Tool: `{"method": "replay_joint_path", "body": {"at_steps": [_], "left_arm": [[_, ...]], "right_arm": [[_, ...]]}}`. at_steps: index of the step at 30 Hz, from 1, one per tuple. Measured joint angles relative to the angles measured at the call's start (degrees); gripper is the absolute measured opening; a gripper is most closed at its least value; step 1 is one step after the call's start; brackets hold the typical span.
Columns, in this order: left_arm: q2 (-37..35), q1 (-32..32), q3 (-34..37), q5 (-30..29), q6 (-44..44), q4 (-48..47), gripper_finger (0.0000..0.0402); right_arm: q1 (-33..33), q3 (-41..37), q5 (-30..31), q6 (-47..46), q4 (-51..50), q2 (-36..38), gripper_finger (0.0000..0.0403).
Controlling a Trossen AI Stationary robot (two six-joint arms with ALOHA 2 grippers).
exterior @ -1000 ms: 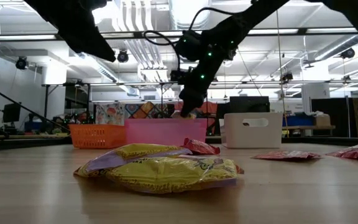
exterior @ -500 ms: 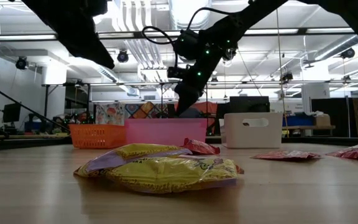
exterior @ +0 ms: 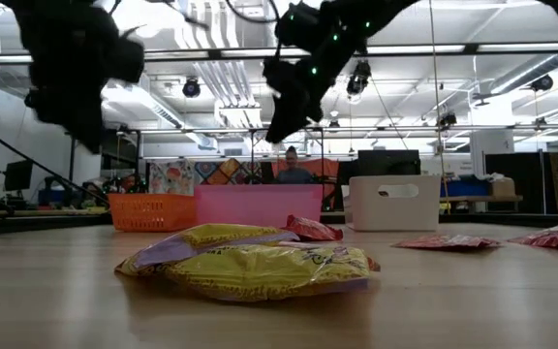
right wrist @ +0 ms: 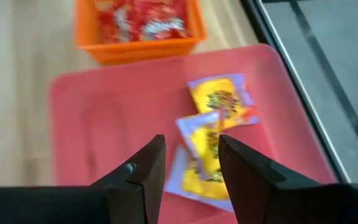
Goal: Organize candy in baskets
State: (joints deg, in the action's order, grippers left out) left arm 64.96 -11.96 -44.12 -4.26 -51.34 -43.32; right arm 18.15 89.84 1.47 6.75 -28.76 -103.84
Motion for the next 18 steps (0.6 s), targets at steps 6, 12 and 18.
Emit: {"method": "replay_joint_path", "body": {"at_steps": [6, 12, 18], "left_arm": [[5.48, -4.67, 0.02, 4.48, -14.94, -7.47, 0.01], [11.06, -9.62, 0.02, 9.9, -26.25, -8.28, 0.01], [15.91, -12.46, 0.02, 13.2, -31.98, -8.73, 0.01]], "right_arm": [[-4.96, -0.02, -0.04, 0.52, -1.18, 0.8, 0.013], [-8.06, -0.02, -0.02, 2.27, -1.04, 0.78, 0.0129], [-9.09, -0.02, -0.02, 2.23, -1.12, 0.77, 0.0134]]}}
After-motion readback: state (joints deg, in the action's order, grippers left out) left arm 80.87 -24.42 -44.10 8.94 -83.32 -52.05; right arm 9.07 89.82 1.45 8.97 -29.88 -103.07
